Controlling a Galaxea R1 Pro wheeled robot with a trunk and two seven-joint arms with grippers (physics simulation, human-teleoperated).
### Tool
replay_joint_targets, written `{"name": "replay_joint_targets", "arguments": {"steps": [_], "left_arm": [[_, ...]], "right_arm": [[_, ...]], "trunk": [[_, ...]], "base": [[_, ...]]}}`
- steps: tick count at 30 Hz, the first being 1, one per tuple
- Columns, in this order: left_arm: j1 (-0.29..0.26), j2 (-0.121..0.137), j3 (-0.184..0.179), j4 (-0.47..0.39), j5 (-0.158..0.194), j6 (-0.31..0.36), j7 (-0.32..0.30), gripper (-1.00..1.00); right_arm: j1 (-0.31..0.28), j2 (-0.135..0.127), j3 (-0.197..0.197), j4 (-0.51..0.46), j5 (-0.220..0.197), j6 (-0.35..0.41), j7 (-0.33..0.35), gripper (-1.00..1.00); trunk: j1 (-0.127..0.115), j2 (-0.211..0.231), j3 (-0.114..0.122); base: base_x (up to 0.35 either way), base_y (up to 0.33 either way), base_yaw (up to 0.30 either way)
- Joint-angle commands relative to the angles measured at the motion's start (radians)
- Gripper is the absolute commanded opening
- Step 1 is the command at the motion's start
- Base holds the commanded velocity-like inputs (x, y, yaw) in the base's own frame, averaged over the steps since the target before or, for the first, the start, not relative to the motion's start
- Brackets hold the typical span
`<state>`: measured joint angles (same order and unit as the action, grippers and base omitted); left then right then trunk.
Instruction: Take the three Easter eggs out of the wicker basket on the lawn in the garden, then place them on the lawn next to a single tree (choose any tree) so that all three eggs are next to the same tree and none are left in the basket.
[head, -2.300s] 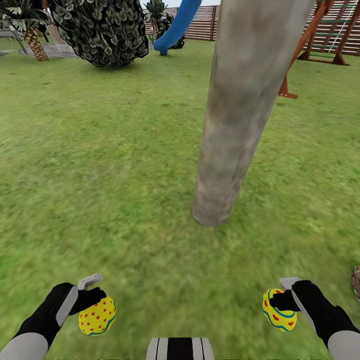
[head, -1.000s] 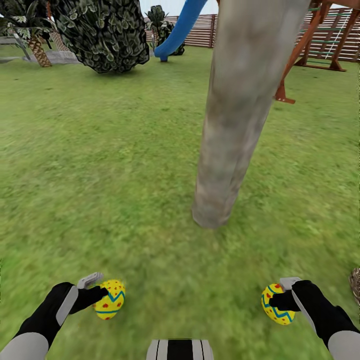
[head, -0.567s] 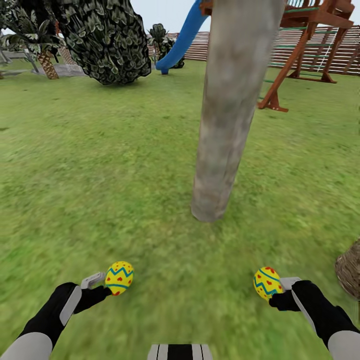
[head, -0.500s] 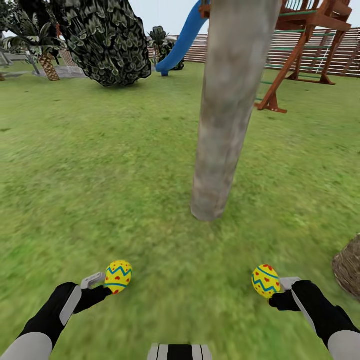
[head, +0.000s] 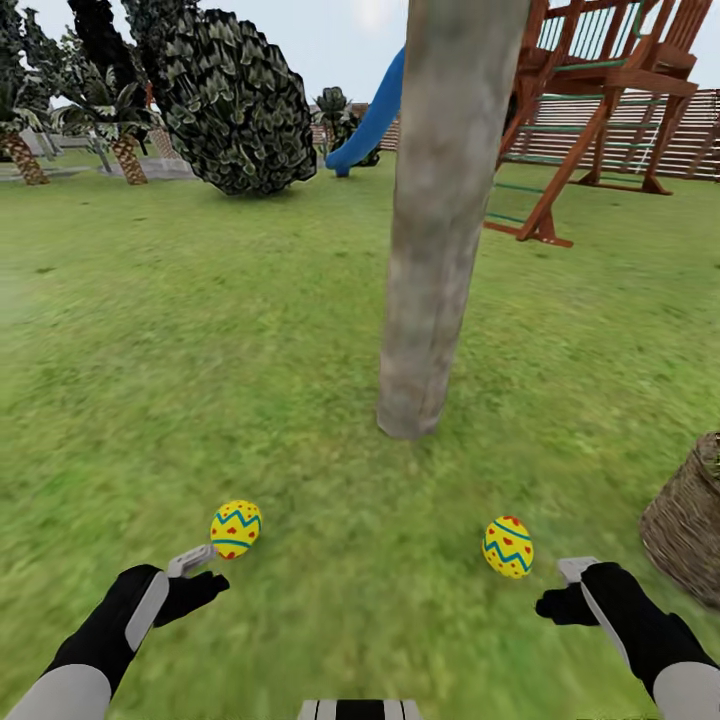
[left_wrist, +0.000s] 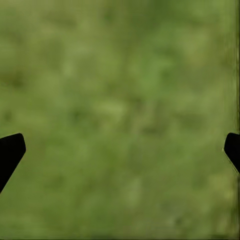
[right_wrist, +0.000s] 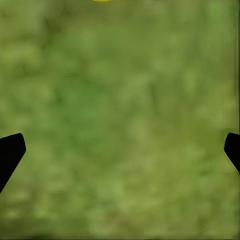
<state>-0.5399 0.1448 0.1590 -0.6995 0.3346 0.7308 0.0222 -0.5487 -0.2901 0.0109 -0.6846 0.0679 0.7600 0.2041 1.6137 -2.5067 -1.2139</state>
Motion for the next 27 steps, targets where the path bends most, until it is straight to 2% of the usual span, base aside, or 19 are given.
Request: {"name": "replay_joint_targets", "arguments": {"steps": [1,3,5,15,18,27], "left_arm": [[0.0,0.0,0.002,-0.001,0.006,0.005,0.002,1.0],[0.0,-0.02,0.001,-0.001,0.003,0.005,0.006,1.0],[0.0,-0.026,0.0,-0.001,0.002,0.005,0.008,1.0],[0.0,-0.033,-0.001,0.0,0.001,0.005,0.009,1.0],[0.0,-0.034,-0.001,0.0,0.001,0.005,0.009,1.0],[0.0,-0.034,-0.001,0.0,0.002,0.005,0.008,1.0]], "right_arm": [[0.0,0.001,0.002,-0.001,0.008,0.004,0.006,1.0],[0.0,0.003,0.003,0.0,0.009,0.004,0.006,1.0],[0.0,0.004,0.005,0.0,0.009,0.004,0.006,1.0],[0.0,0.011,0.008,0.013,0.014,0.002,0.005,1.0],[0.0,0.027,0.008,0.022,0.022,-0.002,0.0,1.0],[0.0,0.031,0.006,0.023,0.021,-0.005,0.0,1.0]], "trunk": [[-0.001,0.0,0.002],[-0.002,0.0,0.008],[-0.002,0.001,0.014],[-0.007,0.003,0.041],[-0.008,0.004,0.048],[-0.012,0.006,0.072]], "base": [[-0.186,-0.037,-0.209],[-0.244,-0.194,-0.241],[-0.214,-0.282,-0.251],[-0.195,-0.304,-0.237],[-0.193,-0.306,-0.164],[-0.193,-0.306,-0.118]]}}
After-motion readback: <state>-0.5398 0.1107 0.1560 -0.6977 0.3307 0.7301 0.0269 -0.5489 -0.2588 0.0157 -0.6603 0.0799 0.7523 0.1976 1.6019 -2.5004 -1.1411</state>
